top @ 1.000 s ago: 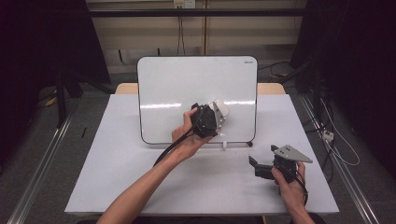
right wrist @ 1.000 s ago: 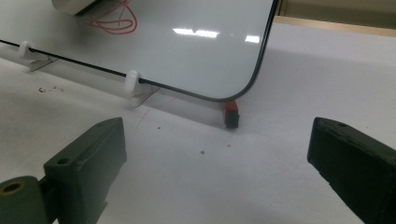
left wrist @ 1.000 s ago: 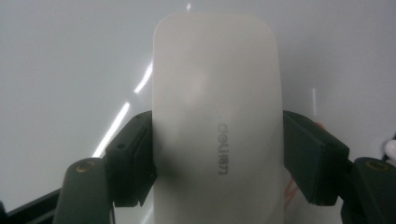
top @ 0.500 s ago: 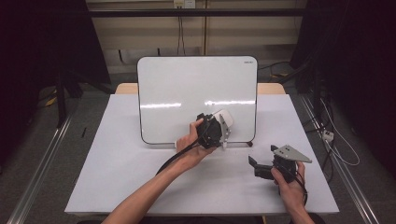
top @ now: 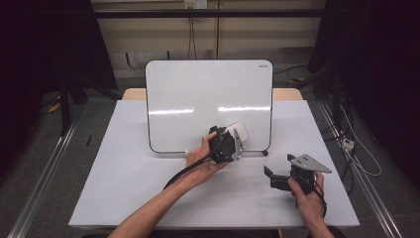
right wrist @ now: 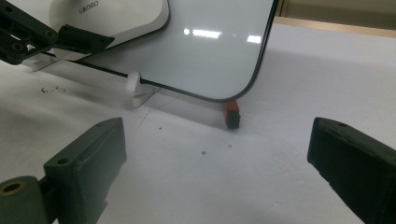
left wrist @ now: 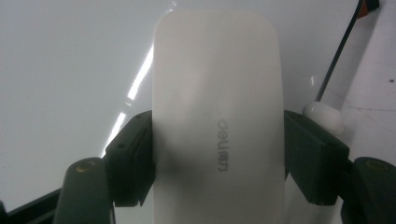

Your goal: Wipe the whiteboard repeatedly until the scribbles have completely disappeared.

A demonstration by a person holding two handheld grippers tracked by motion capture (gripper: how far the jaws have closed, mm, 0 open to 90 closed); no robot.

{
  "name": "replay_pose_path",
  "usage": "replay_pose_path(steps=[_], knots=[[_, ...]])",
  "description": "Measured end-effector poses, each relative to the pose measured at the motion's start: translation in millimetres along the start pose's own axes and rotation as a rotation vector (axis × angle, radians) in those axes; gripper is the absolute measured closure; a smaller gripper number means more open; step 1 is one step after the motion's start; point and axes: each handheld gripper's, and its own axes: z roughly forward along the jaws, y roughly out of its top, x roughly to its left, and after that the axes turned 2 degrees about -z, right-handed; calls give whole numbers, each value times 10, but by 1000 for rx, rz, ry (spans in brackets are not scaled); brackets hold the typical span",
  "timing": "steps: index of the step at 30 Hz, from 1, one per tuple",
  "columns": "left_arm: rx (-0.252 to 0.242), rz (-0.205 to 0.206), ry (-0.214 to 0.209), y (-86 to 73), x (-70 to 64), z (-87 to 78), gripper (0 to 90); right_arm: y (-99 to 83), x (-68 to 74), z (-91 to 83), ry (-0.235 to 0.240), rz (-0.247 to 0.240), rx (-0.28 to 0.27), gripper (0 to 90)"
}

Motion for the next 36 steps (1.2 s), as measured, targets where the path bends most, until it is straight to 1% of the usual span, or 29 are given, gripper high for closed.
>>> replay_pose_path(steps=[1,5,7,16,18,20,22,23,25,29,31,36], knots=[[7,4,2,-4,11,-8,309,0,0,0,-1,0,0,46],[17,-1,2,-54,73,-39,309,0,-1,3,-3,0,2,45],[19,-13,1,-101,121,-65,309,0,1,4,-4,0,2,45],[19,-79,25,-353,337,-185,309,0,0,7,-3,0,2,45],[31,-68,37,-399,374,-216,309,0,-1,7,-4,1,2,46],[33,-84,44,-446,412,-240,309,1,1,8,-4,2,3,46],[25,-114,35,-486,454,-256,309,0,1,10,-4,2,3,45],[28,-111,35,-488,462,-260,309,0,1,10,-5,2,3,46],[39,-91,49,-463,440,-250,309,0,-2,9,-7,4,4,46],[38,-92,49,-421,432,-228,309,3,4,10,-9,0,3,45],[42,-79,53,-389,425,-221,309,5,6,16,-8,-5,4,45],[24,-72,54,-274,352,-163,309,8,14,23,-5,-5,4,45]])
